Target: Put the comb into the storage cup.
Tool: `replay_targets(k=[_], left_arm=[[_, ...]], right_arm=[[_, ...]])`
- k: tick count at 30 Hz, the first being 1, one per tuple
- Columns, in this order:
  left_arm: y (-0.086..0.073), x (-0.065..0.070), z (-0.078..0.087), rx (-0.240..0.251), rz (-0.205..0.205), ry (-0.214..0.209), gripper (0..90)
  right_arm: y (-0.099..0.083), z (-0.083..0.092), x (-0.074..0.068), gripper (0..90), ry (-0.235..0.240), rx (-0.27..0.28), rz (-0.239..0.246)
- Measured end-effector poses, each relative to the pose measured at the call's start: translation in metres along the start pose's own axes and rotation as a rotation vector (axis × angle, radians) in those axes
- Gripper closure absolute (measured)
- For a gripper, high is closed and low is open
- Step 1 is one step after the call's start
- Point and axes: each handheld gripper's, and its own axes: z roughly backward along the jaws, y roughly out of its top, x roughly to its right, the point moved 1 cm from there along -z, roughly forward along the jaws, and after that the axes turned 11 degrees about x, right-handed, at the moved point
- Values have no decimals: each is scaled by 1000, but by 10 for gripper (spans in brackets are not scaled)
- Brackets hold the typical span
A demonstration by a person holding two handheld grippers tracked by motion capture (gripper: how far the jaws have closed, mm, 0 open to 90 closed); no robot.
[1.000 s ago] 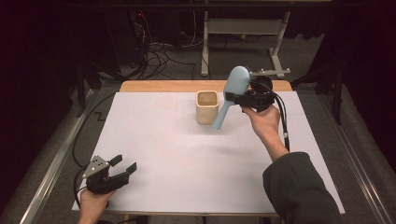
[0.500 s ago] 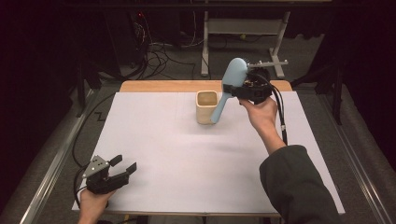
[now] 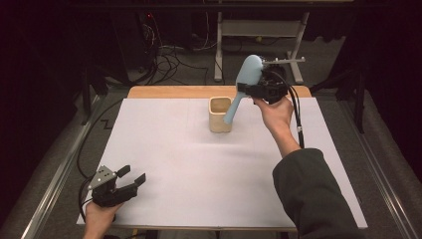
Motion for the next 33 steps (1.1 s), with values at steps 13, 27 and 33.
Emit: replay_targets(k=[13, 27, 33], left_arm=[[0, 0, 0, 0, 2, -1, 303], [0, 0, 0, -3, 2, -3, 303], [0, 0, -1, -6, 3, -6, 303]], right_arm=[[10, -9, 1, 540, -28, 11, 2], [15, -24, -1, 539, -48, 15, -2], [16, -29, -2, 538, -56, 19, 5]])
